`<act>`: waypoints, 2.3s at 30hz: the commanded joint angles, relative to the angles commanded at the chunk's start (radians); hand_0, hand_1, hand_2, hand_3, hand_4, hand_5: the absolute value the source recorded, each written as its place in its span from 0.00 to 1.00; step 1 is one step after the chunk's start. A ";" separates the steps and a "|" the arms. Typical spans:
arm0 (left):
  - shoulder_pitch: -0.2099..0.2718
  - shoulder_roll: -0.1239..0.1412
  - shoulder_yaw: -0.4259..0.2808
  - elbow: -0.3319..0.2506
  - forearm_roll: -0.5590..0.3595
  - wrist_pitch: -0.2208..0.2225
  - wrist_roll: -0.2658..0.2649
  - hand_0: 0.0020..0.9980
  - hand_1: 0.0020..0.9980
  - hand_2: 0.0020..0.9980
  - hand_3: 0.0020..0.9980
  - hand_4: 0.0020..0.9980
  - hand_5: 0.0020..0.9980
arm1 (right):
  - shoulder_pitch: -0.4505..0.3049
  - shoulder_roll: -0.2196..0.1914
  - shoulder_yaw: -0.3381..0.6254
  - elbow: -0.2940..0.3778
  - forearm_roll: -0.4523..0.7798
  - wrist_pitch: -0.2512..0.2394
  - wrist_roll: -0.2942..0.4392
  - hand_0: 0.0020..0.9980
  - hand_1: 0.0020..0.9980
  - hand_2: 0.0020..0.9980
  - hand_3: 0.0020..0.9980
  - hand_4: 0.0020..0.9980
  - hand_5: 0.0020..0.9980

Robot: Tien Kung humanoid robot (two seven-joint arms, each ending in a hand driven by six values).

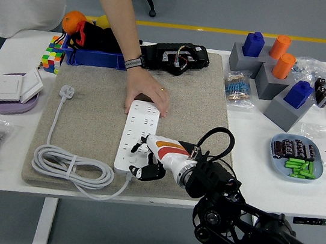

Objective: Press the white button,pick up the black plug,place it near the board,insert it into the board

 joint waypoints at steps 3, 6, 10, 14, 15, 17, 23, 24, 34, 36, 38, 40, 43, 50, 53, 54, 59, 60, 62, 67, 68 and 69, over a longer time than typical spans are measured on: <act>0.001 0.000 -0.003 0.000 0.002 0.000 0.000 0.63 0.63 0.64 0.70 0.56 0.40 | -0.002 -0.004 0.017 0.033 -0.014 0.003 -0.003 0.10 0.08 0.17 0.66 0.74 0.27; 0.001 -0.001 -0.003 0.000 0.003 0.000 0.000 0.63 0.63 0.64 0.70 0.56 0.40 | -0.008 -0.008 0.033 0.058 -0.029 0.001 0.002 0.10 0.08 0.17 0.66 0.74 0.27; 0.000 -0.002 -0.003 0.000 0.003 0.001 0.000 0.63 0.63 0.64 0.70 0.56 0.40 | -0.020 -0.017 0.060 0.059 -0.054 -0.023 0.042 0.22 0.15 0.20 0.66 0.73 0.27; -0.001 -0.003 -0.003 0.000 0.002 0.001 0.000 0.63 0.63 0.64 0.70 0.56 0.40 | -0.039 -0.027 0.093 0.040 -0.073 -0.048 0.088 0.22 0.15 0.20 0.66 0.73 0.27; -0.001 -0.003 -0.002 0.000 0.001 0.001 -0.001 0.63 0.63 0.64 0.70 0.56 0.40 | -0.046 -0.032 0.103 0.034 -0.077 -0.056 0.106 0.55 0.51 0.51 0.66 0.77 0.25; -0.001 -0.003 -0.002 0.000 0.000 0.001 -0.001 0.63 0.63 0.64 0.70 0.56 0.40 | -0.058 -0.038 0.120 0.025 -0.089 -0.067 0.140 0.55 0.51 0.51 0.66 0.77 0.25; -0.001 -0.004 -0.003 0.000 0.001 0.001 -0.001 0.63 0.63 0.64 0.70 0.56 0.40 | -0.095 -0.066 0.169 0.009 -0.121 -0.074 0.225 0.75 0.76 0.72 0.74 0.83 0.23; -0.001 -0.004 -0.003 0.000 0.001 0.001 -0.001 0.63 0.63 0.64 0.70 0.56 0.40 | -0.101 -0.071 0.175 0.008 -0.122 -0.071 0.233 0.75 0.76 0.72 0.74 0.83 0.23; -0.001 -0.008 -0.005 0.000 -0.001 0.002 -0.001 0.63 0.63 0.64 0.70 0.56 0.40 | -0.159 -0.099 0.235 -0.032 -0.103 -0.070 0.281 0.96 0.94 0.91 0.90 1.00 0.27; -0.001 -0.008 -0.004 0.000 -0.002 0.002 -0.002 0.63 0.63 0.64 0.70 0.56 0.40 | -0.168 -0.103 0.245 -0.043 -0.103 -0.073 0.283 0.96 0.94 0.91 0.90 1.00 0.27; -0.002 -0.008 -0.005 0.000 -0.002 0.002 -0.002 0.63 0.63 0.64 0.70 0.56 0.40 | -0.178 -0.107 0.255 -0.057 -0.097 -0.080 0.298 0.96 0.94 0.91 0.90 1.00 0.27; -0.002 -0.008 -0.005 0.000 -0.002 0.002 -0.002 0.63 0.63 0.64 0.70 0.56 0.40 | -0.185 -0.111 0.261 -0.073 -0.091 -0.083 0.312 0.91 0.89 0.85 0.87 0.99 0.24; -0.003 -0.009 -0.004 0.000 -0.002 0.002 -0.002 0.63 0.63 0.64 0.70 0.56 0.40 | -0.193 -0.118 0.266 -0.092 -0.083 -0.083 0.325 0.91 0.89 0.85 0.87 0.99 0.24; -0.001 -0.012 0.000 0.000 -0.008 0.002 -0.003 0.63 0.63 0.64 0.70 0.56 0.39 | -0.216 -0.124 0.263 -0.127 -0.058 -0.116 0.376 0.85 0.83 0.81 0.83 0.93 0.16; 0.000 -0.012 -0.001 0.000 -0.006 0.002 -0.002 0.63 0.63 0.64 0.70 0.56 0.40 | -0.222 -0.124 0.259 -0.140 -0.048 -0.138 0.410 0.76 0.76 0.75 0.79 0.86 0.11; 0.000 -0.012 0.000 0.000 -0.005 0.002 -0.002 0.63 0.63 0.64 0.70 0.56 0.40 | -0.224 -0.124 0.258 -0.143 -0.047 -0.145 0.418 0.76 0.76 0.75 0.79 0.86 0.11; 0.000 -0.012 0.005 0.000 -0.007 0.001 -0.002 0.63 0.63 0.64 0.70 0.56 0.40 | -0.234 -0.131 0.257 -0.148 -0.037 -0.178 0.463 0.67 0.70 0.70 0.68 0.79 0.06; 0.001 -0.011 0.006 0.000 -0.008 0.001 -0.002 0.63 0.63 0.64 0.70 0.56 0.40 | -0.237 -0.132 0.259 -0.148 -0.035 -0.184 0.469 0.67 0.70 0.70 0.68 0.79 0.06; 0.001 -0.011 0.004 0.000 -0.005 0.000 -0.002 0.63 0.63 0.64 0.70 0.56 0.40 | -0.239 -0.132 0.261 -0.148 -0.034 -0.190 0.474 0.67 0.70 0.70 0.68 0.79 0.06; 0.002 -0.010 0.004 0.000 0.000 -0.001 -0.002 0.63 0.63 0.64 0.70 0.56 0.40 | -0.243 -0.133 0.263 -0.150 -0.033 -0.192 0.473 0.61 0.65 0.64 0.61 0.77 0.07; 0.002 -0.010 0.006 0.000 -0.001 -0.001 -0.002 0.63 0.63 0.64 0.70 0.56 0.40 | -0.244 -0.133 0.262 -0.151 -0.033 -0.193 0.473 0.61 0.65 0.64 0.61 0.77 0.07; 0.002 -0.010 0.007 0.000 -0.001 -0.001 -0.002 0.63 0.63 0.64 0.70 0.56 0.40 | -0.244 -0.133 0.262 -0.152 -0.032 -0.193 0.473 0.61 0.64 0.63 0.52 0.77 0.07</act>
